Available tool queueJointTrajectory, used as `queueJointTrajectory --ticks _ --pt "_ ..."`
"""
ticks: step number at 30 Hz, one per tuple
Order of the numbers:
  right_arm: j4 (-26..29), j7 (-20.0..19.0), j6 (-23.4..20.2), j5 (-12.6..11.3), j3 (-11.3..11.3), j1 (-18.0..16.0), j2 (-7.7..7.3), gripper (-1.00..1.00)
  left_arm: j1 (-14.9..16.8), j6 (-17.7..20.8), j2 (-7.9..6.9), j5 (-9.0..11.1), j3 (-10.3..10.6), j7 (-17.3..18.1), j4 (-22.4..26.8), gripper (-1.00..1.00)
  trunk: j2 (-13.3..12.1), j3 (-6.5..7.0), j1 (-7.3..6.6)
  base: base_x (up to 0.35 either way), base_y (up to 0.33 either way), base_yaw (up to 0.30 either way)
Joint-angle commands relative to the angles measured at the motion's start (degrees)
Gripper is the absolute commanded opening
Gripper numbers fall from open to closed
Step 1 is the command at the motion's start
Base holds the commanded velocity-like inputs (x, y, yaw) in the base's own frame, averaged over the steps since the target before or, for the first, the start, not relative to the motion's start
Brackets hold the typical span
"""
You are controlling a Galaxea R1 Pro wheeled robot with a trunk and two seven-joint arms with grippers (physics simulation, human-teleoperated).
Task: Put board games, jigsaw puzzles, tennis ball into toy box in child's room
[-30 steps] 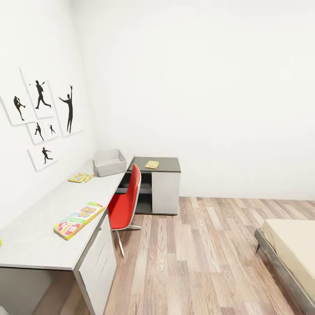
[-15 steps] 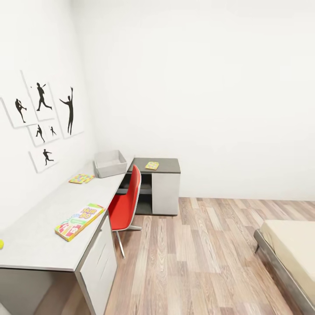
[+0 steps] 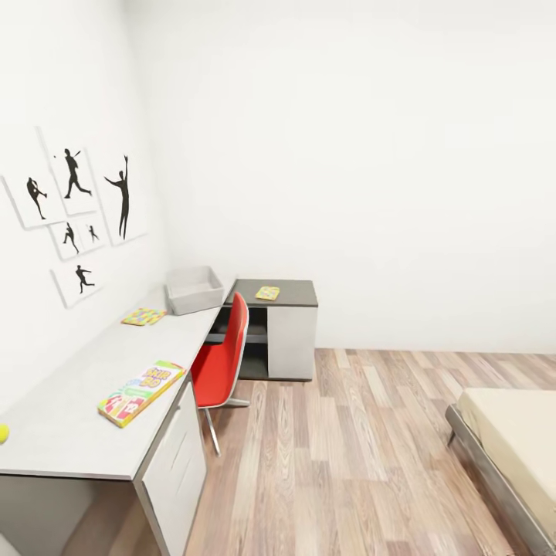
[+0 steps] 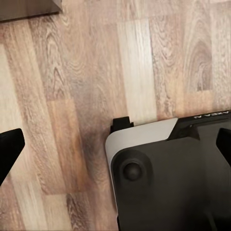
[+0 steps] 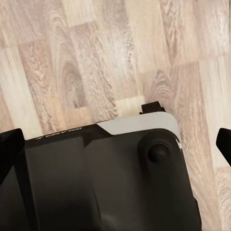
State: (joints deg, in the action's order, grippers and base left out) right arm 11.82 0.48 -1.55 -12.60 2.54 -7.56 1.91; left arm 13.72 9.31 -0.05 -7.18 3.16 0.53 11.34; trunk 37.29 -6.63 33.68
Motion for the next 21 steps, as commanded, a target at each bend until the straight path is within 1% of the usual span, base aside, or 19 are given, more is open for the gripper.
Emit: queueJointTrajectory --ticks 1,5,10,16,21 --pt "0.04 0.05 0.05 -0.22 0.27 -0.02 0.03 1.0 0.02 0.27 -0.01 -0.54 0.32 0.08 0.16 1.0 -0.34 0.03 -0.21 0.0 0.0 -0.105" --pt "-0.24 0.05 0.67 -0.23 0.33 0.07 -0.04 1.0 0.06 0.17 0.29 -0.84 0.6 0.13 0.14 1.0 -1.94 0.49 -1.09 0.0 0.0 -0.142" --pt "-0.37 0.12 0.89 -0.23 0.36 0.16 0.11 1.0 0.08 0.06 0.53 -1.22 0.97 0.1 0.1 1.0 -1.94 0.13 -1.09 0.0 0.0 -0.174" --pt "-0.39 0.13 0.93 -0.15 0.28 0.18 0.19 1.0 0.08 -0.21 0.39 -1.31 2.96 0.11 0.09 1.0 -1.94 -0.32 -1.09 0.0 0.0 -0.184" --pt "-0.39 0.14 0.88 -0.14 0.27 0.18 0.2 1.0 0.08 -0.51 0.39 -1.34 3.4 0.16 0.09 1.0 -1.94 -0.68 -1.09 -0.014 0.001 -0.186"
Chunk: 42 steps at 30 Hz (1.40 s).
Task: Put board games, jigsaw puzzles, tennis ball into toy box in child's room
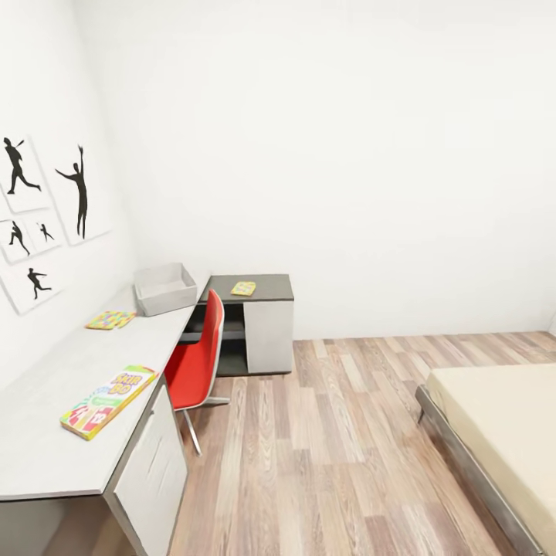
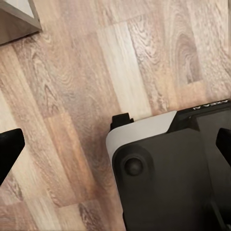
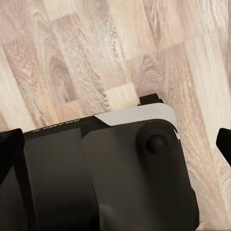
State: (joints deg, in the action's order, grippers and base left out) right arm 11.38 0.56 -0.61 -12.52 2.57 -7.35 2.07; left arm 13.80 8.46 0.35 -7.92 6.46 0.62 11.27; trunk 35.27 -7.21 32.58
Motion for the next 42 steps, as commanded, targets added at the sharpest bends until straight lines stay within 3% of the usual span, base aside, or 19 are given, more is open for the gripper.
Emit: queueJointTrajectory --ticks 1,26,42 --pt "0.05 0.06 -0.11 -0.23 0.24 -0.03 0.04 1.0 0.0 0.3 -0.01 -0.6 0.15 0.07 0.16 1.0 0.09 -0.17 0.01 -0.1 0.032 -0.186" --pt "0.05 0.06 -0.09 -0.31 0.32 -0.03 -0.02 1.0 0.0 0.24 -0.17 -0.6 0.22 0.08 0.16 1.0 0.09 -1.69 0.01 -0.029 0.013 -0.204" --pt "0.05 0.06 0.04 -0.31 0.32 -0.03 -0.05 1.0 0.0 0.24 -0.26 -0.6 0.27 0.08 0.16 1.0 0.09 -1.63 0.01 0.149 0.0 -0.284"
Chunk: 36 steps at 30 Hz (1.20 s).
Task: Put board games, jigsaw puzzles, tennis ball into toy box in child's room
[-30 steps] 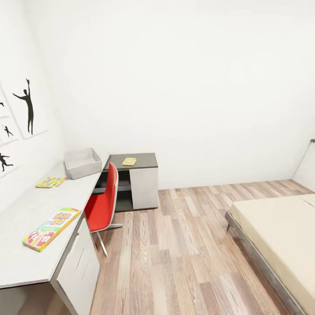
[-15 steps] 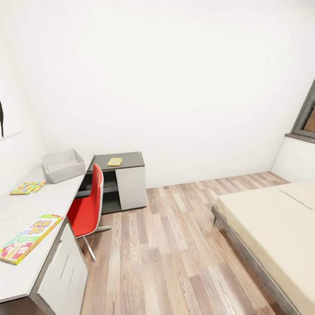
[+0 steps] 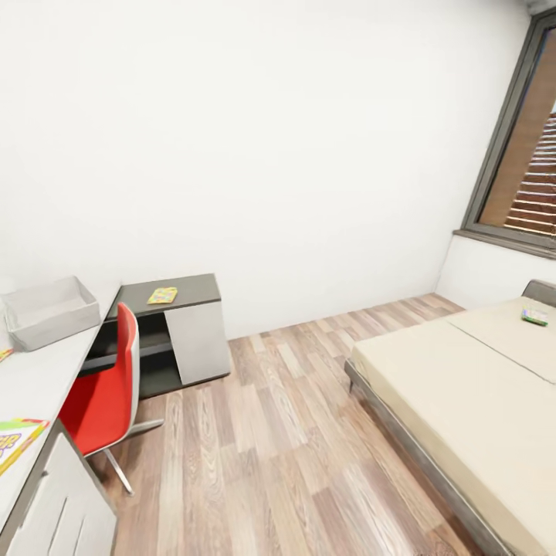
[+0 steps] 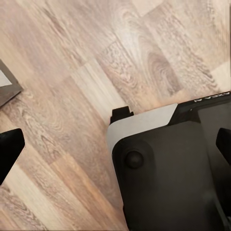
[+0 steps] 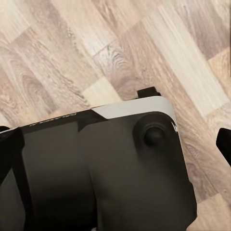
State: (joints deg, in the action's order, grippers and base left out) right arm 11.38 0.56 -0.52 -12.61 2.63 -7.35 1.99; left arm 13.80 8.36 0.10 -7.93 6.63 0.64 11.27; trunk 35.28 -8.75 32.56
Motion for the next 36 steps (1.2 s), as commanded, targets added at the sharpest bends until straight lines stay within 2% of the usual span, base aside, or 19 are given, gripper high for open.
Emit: queueJointTrajectory --ticks 1,36 --pt "0.04 0.06 -0.05 -0.22 0.25 -0.03 0.04 1.0 0.0 0.34 -0.01 -0.6 0.11 0.07 0.16 1.0 0.07 -0.07 0.03 0.095 0.0 -0.287" --pt "0.04 0.06 0.08 -0.14 0.18 -0.03 0.12 1.0 0.0 0.51 0.16 -0.68 0.14 0.07 0.16 1.0 0.07 0.97 0.03 0.006 0.0 -0.287"
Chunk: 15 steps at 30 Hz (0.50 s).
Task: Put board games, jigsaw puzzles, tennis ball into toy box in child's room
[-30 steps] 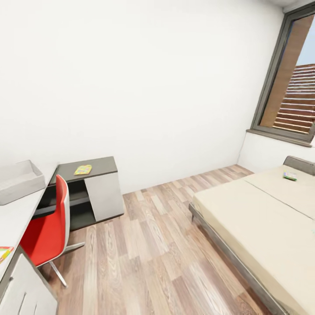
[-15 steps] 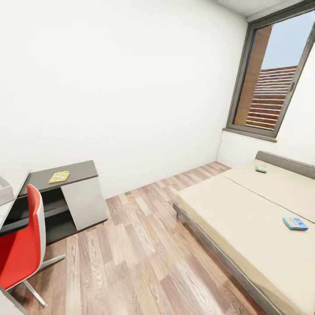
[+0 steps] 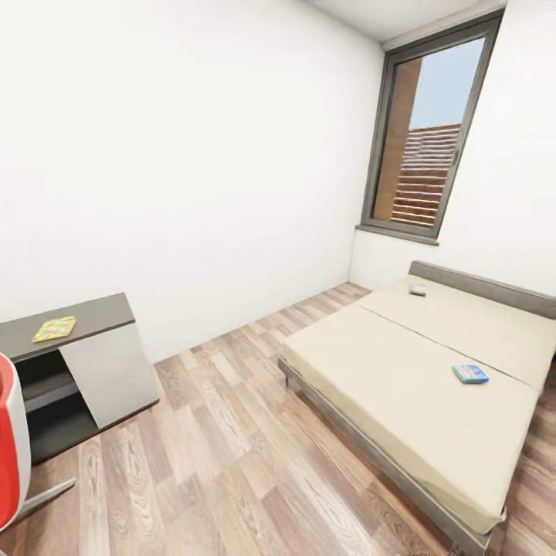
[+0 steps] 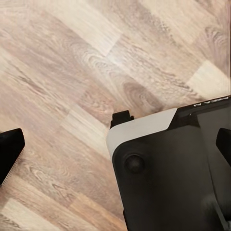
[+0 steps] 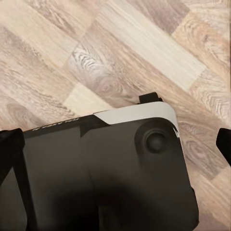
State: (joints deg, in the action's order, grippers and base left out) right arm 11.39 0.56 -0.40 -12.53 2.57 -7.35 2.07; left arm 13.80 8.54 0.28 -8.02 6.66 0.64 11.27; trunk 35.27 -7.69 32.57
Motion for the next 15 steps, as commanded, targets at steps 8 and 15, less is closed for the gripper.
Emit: queueJointTrajectory --ticks 8,15 --pt "0.04 0.06 -0.04 -0.25 0.24 -0.03 0.04 1.0 0.0 0.34 -0.01 -0.6 0.11 0.07 0.16 1.0 0.08 0.17 0.02 0.0 0.0 -0.287" --pt "0.04 0.06 -0.04 -0.23 0.24 -0.03 0.04 1.0 0.0 0.34 -0.01 -0.6 0.11 0.07 0.16 1.0 0.08 0.39 0.02 0.0 0.0 -0.287"
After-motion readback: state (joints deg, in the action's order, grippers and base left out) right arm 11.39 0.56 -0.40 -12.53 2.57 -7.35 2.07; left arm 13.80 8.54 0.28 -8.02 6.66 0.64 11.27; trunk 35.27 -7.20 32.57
